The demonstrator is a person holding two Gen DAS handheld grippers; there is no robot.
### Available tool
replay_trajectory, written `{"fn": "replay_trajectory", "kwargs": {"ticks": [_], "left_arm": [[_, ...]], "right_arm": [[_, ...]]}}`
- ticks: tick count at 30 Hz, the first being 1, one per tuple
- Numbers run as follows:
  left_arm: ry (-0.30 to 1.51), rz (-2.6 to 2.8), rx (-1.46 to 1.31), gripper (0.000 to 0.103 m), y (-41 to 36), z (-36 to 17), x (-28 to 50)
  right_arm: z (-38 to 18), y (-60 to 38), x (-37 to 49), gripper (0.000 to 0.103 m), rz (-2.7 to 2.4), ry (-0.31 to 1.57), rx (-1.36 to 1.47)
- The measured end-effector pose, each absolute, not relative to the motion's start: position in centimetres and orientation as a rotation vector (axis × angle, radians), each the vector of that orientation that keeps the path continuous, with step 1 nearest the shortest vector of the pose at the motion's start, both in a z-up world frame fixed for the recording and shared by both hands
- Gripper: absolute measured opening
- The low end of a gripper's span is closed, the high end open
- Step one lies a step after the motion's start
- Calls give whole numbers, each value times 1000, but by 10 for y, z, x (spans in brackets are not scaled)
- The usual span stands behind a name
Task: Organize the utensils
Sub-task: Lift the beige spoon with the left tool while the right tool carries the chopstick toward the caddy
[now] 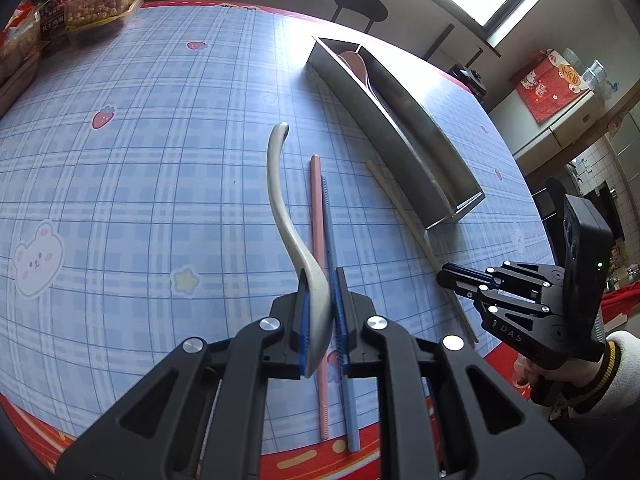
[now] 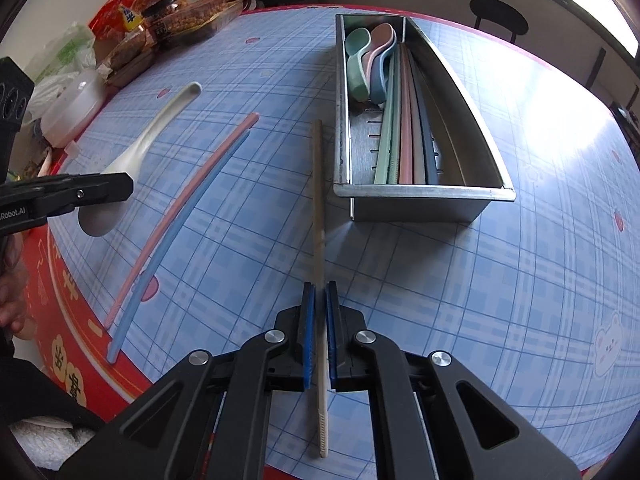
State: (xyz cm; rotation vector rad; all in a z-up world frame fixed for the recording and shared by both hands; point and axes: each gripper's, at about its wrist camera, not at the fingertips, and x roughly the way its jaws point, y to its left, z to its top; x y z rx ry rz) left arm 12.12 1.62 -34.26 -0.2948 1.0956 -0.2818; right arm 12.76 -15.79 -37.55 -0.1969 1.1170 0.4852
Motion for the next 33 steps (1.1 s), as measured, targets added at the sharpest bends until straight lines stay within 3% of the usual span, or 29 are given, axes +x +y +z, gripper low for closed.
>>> {"fn": "replay_trajectory", "kwargs": {"ticks": [12,33], "left_arm": [[1065,-279,-322,15,27,-334,107],[1044,-289,-328,15,32,-324,100]], "right_arm": [[-369,-168,123,6,504,1138,-92],[-308,-172,115,6,594,967,26]]}}
